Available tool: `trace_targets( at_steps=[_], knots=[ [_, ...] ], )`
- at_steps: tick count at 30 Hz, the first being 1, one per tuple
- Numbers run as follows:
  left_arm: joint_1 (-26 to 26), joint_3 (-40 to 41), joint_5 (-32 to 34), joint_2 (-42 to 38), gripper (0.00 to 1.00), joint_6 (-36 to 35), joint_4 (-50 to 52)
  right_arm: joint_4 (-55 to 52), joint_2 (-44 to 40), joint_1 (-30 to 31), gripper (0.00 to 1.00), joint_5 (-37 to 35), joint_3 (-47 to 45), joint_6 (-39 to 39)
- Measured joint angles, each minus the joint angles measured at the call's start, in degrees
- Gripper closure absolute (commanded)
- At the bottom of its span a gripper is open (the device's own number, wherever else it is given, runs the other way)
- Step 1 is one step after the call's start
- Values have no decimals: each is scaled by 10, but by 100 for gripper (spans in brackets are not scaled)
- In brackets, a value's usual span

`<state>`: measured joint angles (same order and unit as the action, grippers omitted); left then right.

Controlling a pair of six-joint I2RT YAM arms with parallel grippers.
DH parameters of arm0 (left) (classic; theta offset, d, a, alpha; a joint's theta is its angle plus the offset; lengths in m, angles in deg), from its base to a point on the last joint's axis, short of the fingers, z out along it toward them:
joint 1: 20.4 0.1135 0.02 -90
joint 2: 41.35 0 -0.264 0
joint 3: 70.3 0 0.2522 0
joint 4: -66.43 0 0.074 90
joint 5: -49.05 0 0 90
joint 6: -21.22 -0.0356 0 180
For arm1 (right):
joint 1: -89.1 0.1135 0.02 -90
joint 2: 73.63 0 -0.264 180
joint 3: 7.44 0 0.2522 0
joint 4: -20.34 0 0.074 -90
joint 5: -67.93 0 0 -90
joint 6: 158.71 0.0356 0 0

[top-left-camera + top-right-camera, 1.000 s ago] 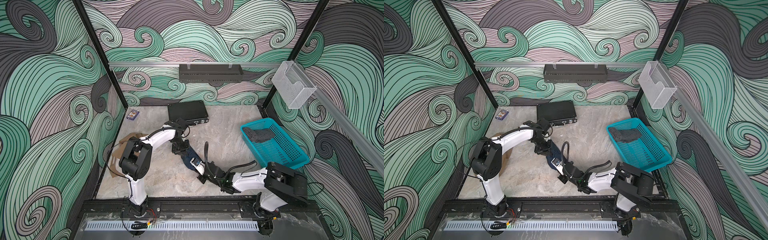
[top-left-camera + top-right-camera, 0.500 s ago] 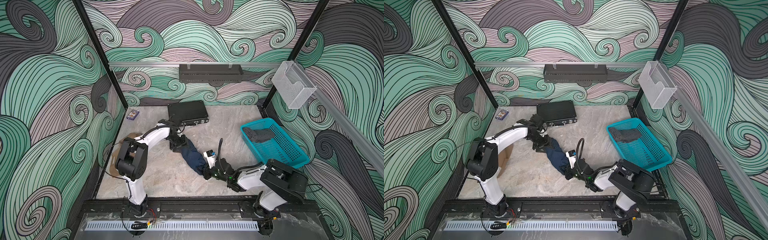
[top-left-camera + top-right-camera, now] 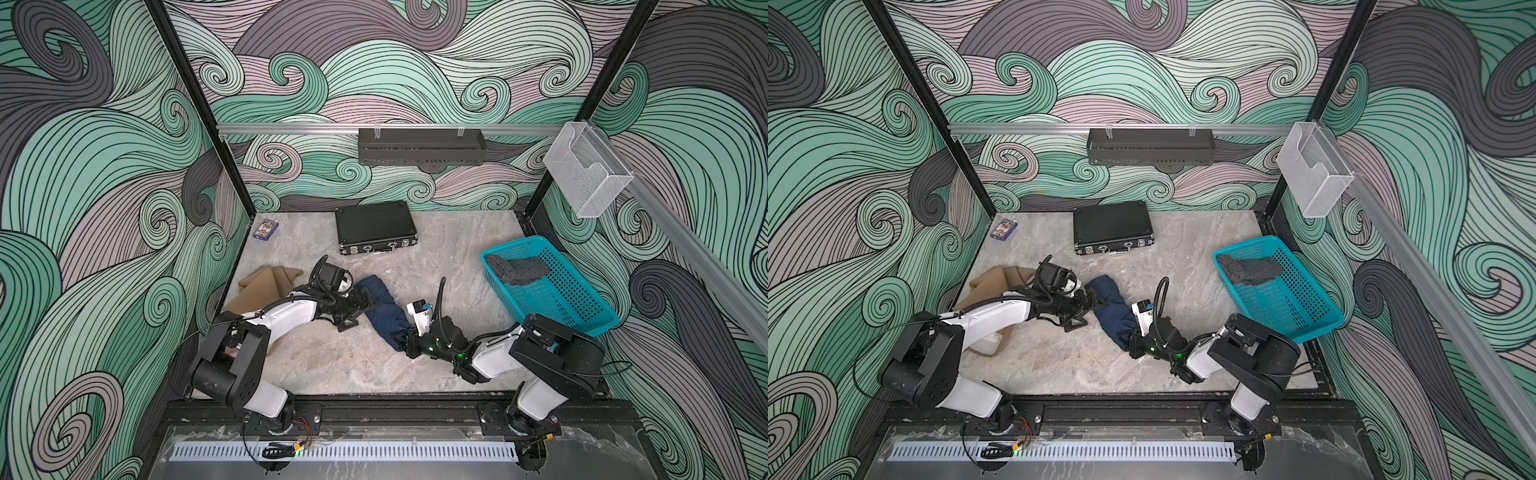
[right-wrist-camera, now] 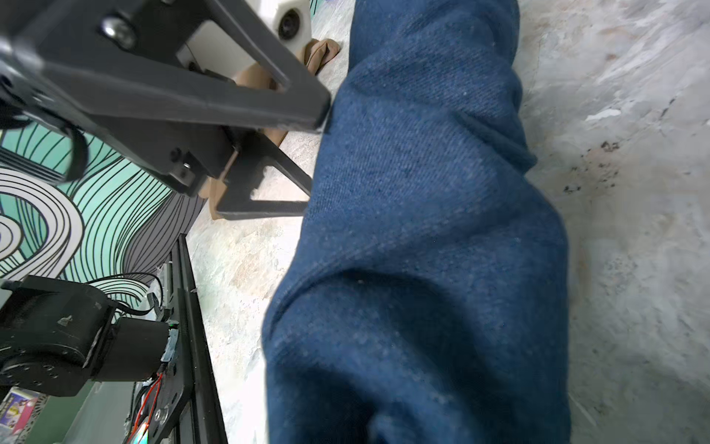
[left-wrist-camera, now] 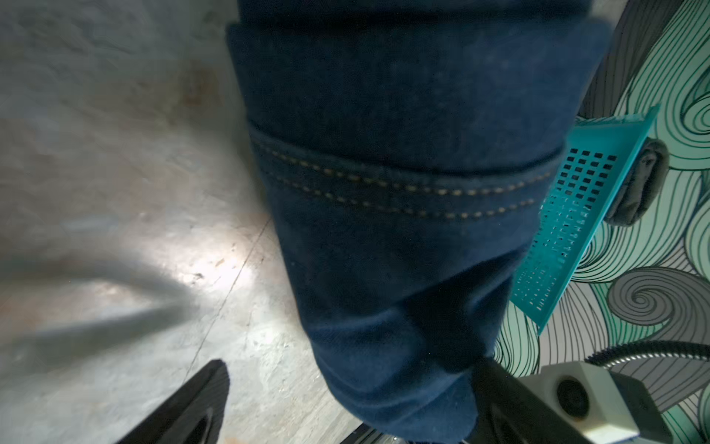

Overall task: Roll up the skirts
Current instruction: Roll the skirt at the center of the board.

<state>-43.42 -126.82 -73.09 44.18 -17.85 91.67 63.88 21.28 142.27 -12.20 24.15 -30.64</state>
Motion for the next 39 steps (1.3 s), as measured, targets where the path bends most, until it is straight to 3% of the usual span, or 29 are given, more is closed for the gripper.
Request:
trace_targets(
  at_steps=[6, 9, 14, 15, 16, 17, 22, 27, 32, 34, 37, 39],
  knots=[
    [-16, 62, -6, 44, 1, 65, -188, 41, 27, -8, 100, 24, -5, 14],
    [-24, 64, -9, 78, 8, 83, -276, 59, 35, -15, 100, 38, -8, 20],
    [-30, 65, 0, 126, 53, 99, -347, 66, 38, -24, 100, 55, -12, 29],
    [-30, 64, 0, 134, 68, 99, -352, 67, 38, -25, 100, 57, -12, 30],
    [-30, 64, 2, 142, 91, 99, -355, 67, 38, -26, 99, 61, -12, 31],
    [-30, 64, 1, 148, 100, 97, -359, 66, 38, -27, 95, 64, -12, 31],
    [-34, 64, 0, 151, 100, 91, -367, 29, 20, -30, 64, 81, -10, 36],
    [-36, 64, 0, 151, 100, 83, -371, -67, -49, -30, 49, 111, -30, 41],
    [-36, 64, 17, 151, 100, 72, -383, -327, -186, -25, 35, 147, -21, 35],
    [-36, 64, 19, 151, 100, 68, -386, -433, -253, -37, 24, 155, -12, 37],
    [-37, 64, 19, 151, 100, 62, -388, -576, -353, -94, 19, 157, 17, 43],
    [-42, 63, 19, 151, 100, 56, -390, -640, -387, -163, 8, 170, 50, 43]
  ],
)
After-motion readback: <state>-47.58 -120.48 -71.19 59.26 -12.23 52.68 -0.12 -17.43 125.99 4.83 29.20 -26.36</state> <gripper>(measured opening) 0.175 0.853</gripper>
